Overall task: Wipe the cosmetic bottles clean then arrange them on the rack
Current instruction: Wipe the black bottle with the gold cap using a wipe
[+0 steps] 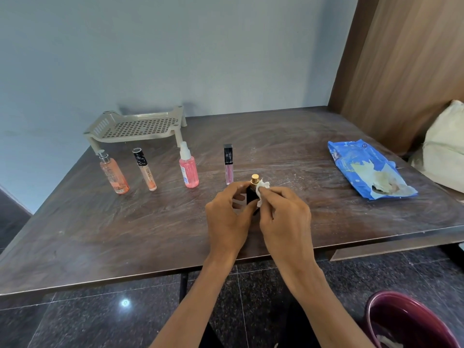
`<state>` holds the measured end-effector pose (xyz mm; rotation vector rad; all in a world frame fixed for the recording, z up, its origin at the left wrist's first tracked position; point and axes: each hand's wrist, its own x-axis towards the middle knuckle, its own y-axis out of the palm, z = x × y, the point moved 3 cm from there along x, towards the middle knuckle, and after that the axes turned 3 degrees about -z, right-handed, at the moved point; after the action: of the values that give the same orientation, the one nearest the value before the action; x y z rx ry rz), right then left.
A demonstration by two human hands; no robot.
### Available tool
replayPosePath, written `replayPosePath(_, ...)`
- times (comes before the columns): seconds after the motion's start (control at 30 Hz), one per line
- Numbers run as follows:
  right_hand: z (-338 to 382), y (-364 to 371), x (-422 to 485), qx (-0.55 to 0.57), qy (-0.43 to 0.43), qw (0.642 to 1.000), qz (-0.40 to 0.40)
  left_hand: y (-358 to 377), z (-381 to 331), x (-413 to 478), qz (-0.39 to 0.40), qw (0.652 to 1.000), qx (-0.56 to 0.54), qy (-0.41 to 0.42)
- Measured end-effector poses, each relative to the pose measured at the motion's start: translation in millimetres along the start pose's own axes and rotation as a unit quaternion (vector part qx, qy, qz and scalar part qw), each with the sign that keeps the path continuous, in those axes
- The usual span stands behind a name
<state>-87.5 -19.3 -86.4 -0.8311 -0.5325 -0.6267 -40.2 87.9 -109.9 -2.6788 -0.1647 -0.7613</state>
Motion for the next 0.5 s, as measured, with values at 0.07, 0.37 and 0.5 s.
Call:
replayPosePath(0.07, -1.9, -1.5, 1.6, 0.010, 0.015, 1.000, 0.000, 0.0, 2.7, 1.4, 0.013, 1.000, -0.013, -0.021)
replayPosePath(0.37, -3.5, -8.7, 5.4, 0.026, 0.018, 0.999, 0.012, 6.7, 8.7, 1.7, 0.118, 0.986, -0.104, -0.055)
replayPosePath(0.5, -1.6, -6.9, 2.5, -0.004, -0.009, 1.000, 0.013, 3.8, 1.9, 1.8, 0.102, 0.987, -0.116, -0.039)
